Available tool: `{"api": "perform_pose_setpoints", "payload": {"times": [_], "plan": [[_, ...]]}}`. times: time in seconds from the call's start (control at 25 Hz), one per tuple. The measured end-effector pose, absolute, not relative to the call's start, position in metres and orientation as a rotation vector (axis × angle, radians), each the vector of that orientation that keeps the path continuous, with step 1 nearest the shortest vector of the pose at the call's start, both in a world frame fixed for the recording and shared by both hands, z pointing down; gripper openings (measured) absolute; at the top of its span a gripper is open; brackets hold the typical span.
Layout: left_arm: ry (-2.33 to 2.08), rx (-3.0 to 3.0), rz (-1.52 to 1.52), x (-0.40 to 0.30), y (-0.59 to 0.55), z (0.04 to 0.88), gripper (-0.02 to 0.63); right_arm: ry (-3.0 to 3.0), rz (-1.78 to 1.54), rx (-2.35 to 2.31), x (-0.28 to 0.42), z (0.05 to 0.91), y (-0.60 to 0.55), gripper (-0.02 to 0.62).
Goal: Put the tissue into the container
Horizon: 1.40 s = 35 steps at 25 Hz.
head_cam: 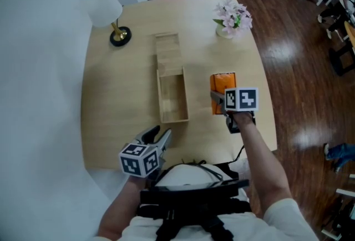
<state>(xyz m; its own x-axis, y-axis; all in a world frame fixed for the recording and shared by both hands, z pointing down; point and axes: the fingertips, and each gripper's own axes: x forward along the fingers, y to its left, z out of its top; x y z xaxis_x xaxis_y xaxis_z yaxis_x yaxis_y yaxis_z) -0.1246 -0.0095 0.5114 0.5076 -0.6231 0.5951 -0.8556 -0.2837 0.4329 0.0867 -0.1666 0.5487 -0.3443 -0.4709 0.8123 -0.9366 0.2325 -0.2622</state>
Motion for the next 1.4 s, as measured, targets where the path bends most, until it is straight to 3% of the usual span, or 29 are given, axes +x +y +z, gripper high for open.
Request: {"api": "perform_pose_setpoints", "payload": {"times": [1.4], "plan": [[-1.163,2.03,0.402,-0.195,0.0,0.52,0.195,-2.034,1.009,1.199,-0.085,0.532,-0.159,0.419]]}}
